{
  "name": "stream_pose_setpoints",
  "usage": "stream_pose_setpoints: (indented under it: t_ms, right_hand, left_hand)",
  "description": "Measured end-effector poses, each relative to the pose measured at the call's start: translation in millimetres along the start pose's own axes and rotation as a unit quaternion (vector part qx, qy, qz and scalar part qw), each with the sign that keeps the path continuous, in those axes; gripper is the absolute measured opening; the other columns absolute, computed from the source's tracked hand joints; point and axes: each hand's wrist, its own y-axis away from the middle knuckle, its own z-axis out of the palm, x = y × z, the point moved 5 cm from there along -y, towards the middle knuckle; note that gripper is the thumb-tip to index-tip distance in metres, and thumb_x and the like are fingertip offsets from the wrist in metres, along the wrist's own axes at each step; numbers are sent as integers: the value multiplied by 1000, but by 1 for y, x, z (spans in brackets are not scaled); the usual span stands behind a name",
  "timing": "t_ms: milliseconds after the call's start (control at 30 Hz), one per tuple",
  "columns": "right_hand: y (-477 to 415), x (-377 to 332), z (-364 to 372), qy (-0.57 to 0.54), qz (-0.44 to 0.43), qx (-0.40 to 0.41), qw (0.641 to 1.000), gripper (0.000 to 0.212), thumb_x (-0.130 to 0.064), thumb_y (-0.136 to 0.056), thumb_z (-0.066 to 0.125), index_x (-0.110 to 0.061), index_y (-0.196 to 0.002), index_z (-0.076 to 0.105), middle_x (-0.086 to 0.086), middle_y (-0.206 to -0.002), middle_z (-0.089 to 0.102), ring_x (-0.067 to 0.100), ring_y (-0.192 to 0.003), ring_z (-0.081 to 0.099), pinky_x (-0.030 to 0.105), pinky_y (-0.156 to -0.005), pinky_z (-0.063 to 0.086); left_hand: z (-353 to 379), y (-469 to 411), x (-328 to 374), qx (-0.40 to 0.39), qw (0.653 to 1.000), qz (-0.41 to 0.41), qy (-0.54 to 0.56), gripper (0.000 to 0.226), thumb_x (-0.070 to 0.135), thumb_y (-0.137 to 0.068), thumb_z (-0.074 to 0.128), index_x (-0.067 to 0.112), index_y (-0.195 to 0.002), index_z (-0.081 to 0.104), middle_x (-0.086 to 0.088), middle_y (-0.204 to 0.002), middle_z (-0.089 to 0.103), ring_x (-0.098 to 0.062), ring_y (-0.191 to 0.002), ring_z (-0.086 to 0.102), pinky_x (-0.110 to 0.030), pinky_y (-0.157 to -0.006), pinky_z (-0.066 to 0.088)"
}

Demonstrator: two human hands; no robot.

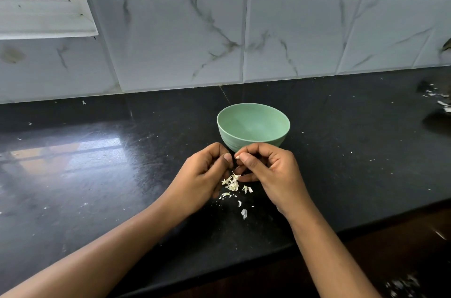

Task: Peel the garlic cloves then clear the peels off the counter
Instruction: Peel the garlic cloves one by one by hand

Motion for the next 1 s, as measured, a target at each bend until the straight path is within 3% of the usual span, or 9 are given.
stream_pose_setpoints:
  t_ms: [133,200,300,367,500,567,800,1000]
  right_hand:
    - [0,0,-1,-21,23,7,999,16,-6,-90,59,-14,-82,70,-3,-69,68,10,-65,66,31,-59,59]
    - [-1,1,-2,-18,24,12,999,14,-8,-89,61,-15,-82,71,-3,-69,69,10,-65,66,35,-61,59]
    - [-1,3,-2,-1,19,7,1000,14,-10,-86,66,-19,-79,73,0,-71,71,10,-66,66,36,-62,58]
    - [-1,4,-3,7,15,7,1000,15,-10,-83,69,-21,-74,75,4,-72,72,12,-64,65,35,-61,57]
    - [-1,3,0,-27,29,-2,999,4,-20,-75,71,-19,-72,73,5,-70,72,13,-59,63,30,-59,58]
    - [0,3,3,-53,47,-14,997,10,-25,-72,68,-15,-75,71,4,-71,72,11,-57,62,27,-57,57]
    - [0,4,4,-60,52,-35,996,7,-10,-87,62,-9,-81,65,1,-76,73,6,-60,58,25,-57,57]
    - [-1,7,4,-32,41,-33,998,12,-8,-89,62,-14,-79,65,2,-78,71,6,-61,58,28,-58,57]
  left_hand:
    - [-1,0,-3,-2,1000,-2,12,10,6,-96,50,15,-91,51,7,-65,57,-11,-44,46,-20,-42,39]
    - [-1,0,-3,-1,1000,11,-4,21,5,-92,57,24,-100,54,4,-76,60,-15,-50,54,-22,-46,44]
    - [-6,1,2,36,999,31,-23,10,26,-83,69,26,-92,65,3,-76,68,-18,-56,65,-22,-51,48]
    - [-8,1,6,56,997,44,-10,16,36,-74,71,24,-86,71,1,-72,72,-13,-58,67,-24,-56,51]
    - [-13,2,9,80,994,71,-38,13,32,-72,74,24,-82,75,5,-73,74,-12,-63,70,-29,-62,57]
    - [-14,3,13,85,989,95,-78,7,24,-76,76,25,-82,75,8,-75,74,-10,-68,71,-31,-66,59]
    - [-15,5,18,104,969,139,-178,10,17,-80,75,25,-86,74,14,-71,72,-1,-65,68,-14,-60,51]
    - [-15,3,13,111,981,79,-140,9,19,-79,76,27,-78,72,12,-69,72,-6,-65,69,-31,-64,58]
